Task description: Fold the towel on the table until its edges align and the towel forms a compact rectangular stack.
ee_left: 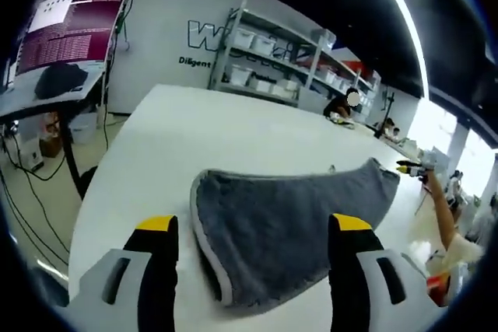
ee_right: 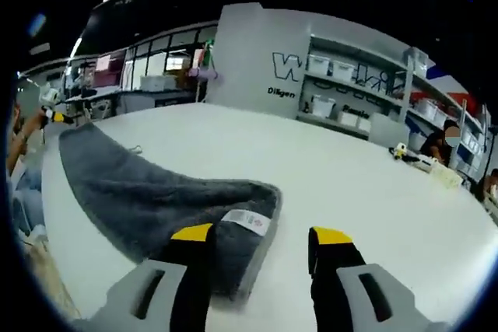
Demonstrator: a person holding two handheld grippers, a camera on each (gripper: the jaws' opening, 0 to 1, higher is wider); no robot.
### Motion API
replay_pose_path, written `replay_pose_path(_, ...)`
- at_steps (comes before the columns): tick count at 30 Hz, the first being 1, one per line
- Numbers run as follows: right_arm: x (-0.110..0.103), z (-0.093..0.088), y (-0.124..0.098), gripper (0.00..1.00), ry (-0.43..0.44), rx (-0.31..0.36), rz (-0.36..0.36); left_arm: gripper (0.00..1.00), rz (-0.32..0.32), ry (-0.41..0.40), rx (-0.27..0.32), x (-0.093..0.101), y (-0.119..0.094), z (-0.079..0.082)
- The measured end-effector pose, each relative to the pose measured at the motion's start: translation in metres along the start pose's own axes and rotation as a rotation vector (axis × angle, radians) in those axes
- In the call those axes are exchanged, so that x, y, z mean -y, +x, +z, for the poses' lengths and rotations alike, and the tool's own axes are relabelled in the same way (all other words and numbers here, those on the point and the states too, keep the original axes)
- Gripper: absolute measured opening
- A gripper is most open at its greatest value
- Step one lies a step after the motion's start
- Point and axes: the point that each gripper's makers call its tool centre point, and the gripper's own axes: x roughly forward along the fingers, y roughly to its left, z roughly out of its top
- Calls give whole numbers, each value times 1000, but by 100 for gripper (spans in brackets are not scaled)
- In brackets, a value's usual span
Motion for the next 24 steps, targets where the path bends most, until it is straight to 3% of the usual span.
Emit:
replay_pose_path(3, -10, -12, -2, 43, 17, -40, 42, 69, -53, -16, -41, 12, -4, -16)
replay_pose_path(5, -16, -19, -4, 36, 33, -65, 73, 59, -95, -29, -81, 20, -7, -27)
replay_pose_path(7, -13, -21, -7, 36, 34, -65, 79, 52, -116, -15, -114, 26, -10, -39)
replay_pose_path(12, -24, -39, -13, 34, 76, -91, 155, 51, -164, -40, -158, 24, -17, -53)
replay_pose_path(19, -26, -50, -10, 28, 95, -107, 208, 43, -152, -44, -160, 25, -21, -62)
replay_pose_path(24, -39, -53, -13, 19, 106, -96, 236, 33, -126, -37, -150, 15, -23, -64)
